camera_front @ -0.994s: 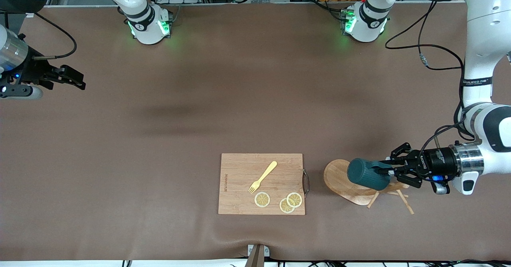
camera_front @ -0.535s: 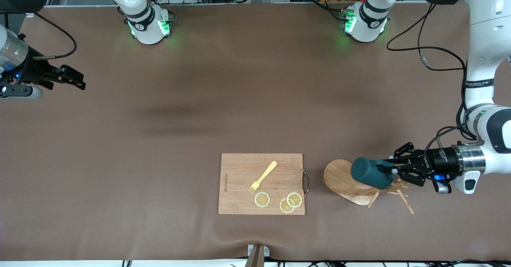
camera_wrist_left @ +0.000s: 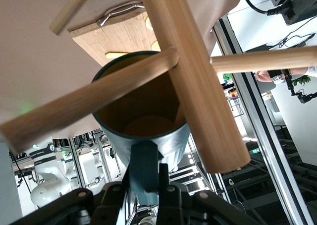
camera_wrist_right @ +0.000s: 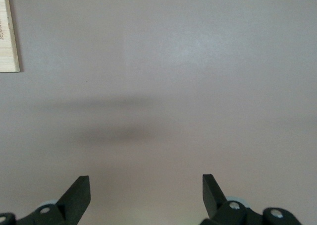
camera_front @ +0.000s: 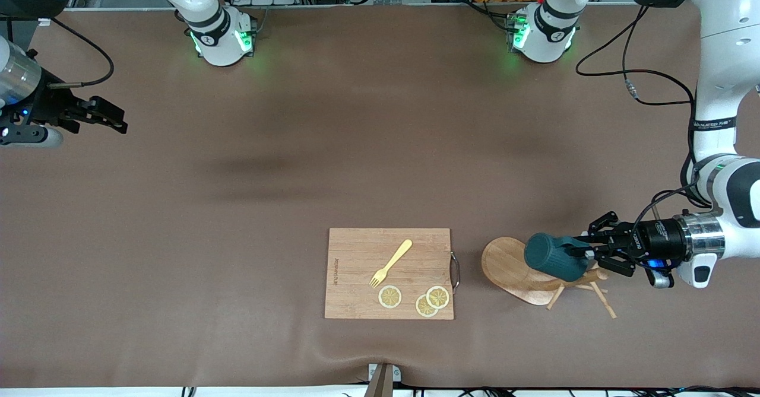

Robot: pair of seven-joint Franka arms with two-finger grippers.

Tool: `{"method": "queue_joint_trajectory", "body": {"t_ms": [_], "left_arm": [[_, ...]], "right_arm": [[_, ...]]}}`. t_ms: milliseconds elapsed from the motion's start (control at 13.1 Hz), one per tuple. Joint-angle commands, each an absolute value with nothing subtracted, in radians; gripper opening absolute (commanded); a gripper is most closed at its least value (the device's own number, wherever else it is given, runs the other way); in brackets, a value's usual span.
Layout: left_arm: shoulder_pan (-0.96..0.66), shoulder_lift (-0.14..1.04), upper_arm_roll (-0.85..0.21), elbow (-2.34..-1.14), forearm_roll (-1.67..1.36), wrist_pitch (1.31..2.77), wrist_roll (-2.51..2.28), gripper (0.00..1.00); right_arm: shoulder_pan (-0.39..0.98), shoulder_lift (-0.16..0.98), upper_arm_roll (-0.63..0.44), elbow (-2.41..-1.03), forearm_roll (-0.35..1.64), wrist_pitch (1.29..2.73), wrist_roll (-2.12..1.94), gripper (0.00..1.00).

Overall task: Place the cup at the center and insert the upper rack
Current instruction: 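Hold the mug on the peg with the left gripper, settling it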

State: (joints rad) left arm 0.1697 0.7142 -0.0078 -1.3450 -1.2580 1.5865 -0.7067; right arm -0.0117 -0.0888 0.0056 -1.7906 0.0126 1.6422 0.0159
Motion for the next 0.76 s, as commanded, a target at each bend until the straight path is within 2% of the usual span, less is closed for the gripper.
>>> {"method": "queue_joint_trajectory", "body": {"t_ms": [0, 688], "left_arm": [[0.190, 0.729, -0.018, -1.335, -1.273, 1.569, -0.692, 0.00], [0.190, 0.732, -0.018, -1.333, -1.285, 1.569, -0.675, 0.00]], "right_arm": [[-0.035, -0.115, 0.018, -1.799, 0.031, 1.652, 0.011, 1.00], [-0.040, -0.123, 0.018, -1.804, 0.049, 1.663, 0.011, 1.00]]}}
